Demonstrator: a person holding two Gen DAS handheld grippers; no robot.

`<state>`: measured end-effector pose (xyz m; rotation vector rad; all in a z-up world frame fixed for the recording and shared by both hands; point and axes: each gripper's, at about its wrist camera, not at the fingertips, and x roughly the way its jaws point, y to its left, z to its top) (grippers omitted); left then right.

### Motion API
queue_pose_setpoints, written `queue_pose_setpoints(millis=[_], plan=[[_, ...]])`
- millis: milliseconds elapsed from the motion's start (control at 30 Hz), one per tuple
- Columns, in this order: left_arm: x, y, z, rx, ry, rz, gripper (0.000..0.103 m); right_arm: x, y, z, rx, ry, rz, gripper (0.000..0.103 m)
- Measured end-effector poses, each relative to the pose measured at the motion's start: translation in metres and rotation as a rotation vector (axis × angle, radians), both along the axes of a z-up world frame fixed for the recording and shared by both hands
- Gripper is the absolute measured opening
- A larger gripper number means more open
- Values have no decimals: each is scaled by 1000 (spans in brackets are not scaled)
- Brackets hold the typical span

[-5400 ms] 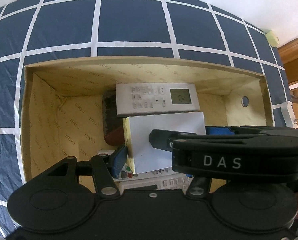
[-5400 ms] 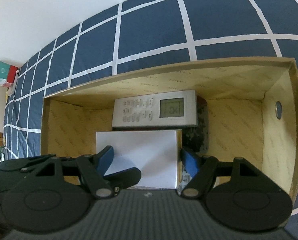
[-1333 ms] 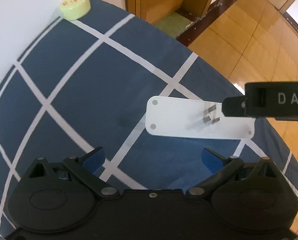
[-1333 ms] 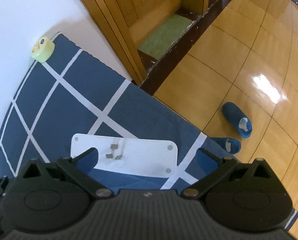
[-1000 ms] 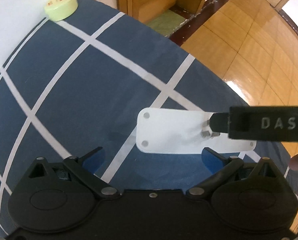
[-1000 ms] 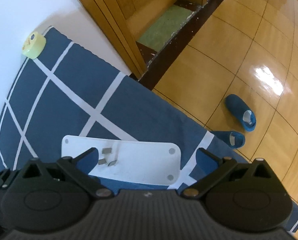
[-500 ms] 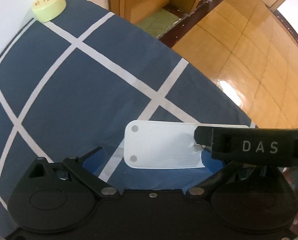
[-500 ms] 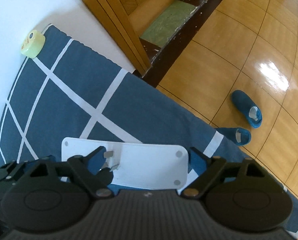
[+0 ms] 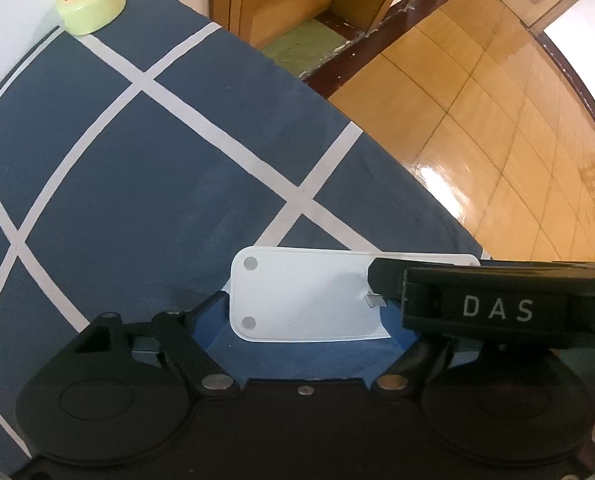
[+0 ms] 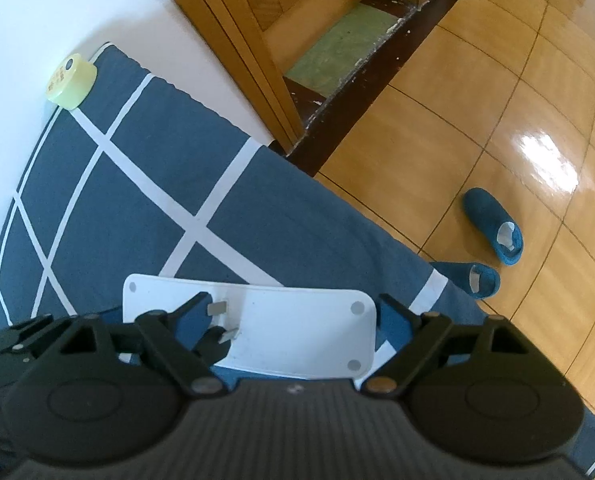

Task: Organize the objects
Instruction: 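Lift the power strip with the right gripper and carry it over the box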

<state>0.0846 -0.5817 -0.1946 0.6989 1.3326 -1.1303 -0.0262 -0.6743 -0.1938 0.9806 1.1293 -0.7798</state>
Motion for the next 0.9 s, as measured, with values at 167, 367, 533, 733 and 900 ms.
queue_pose_setpoints(millis=[167,367,533,733,900], plan=[[1,10,4,3,1,27,80,4,3,3,-6,-2,26,87],[5,25,22,-4,-23,66,80,10,13,17,-17,-26,70,87],[9,45,41,-18,-49,117,80,17,28,36,-30,-52,122,87],[13,76,66,-35,-80,182,80,26,54,59,-52,-86,192,87],[14,108,84,-43,-108,244,80,32,82,76,-60,-116,255,87]])
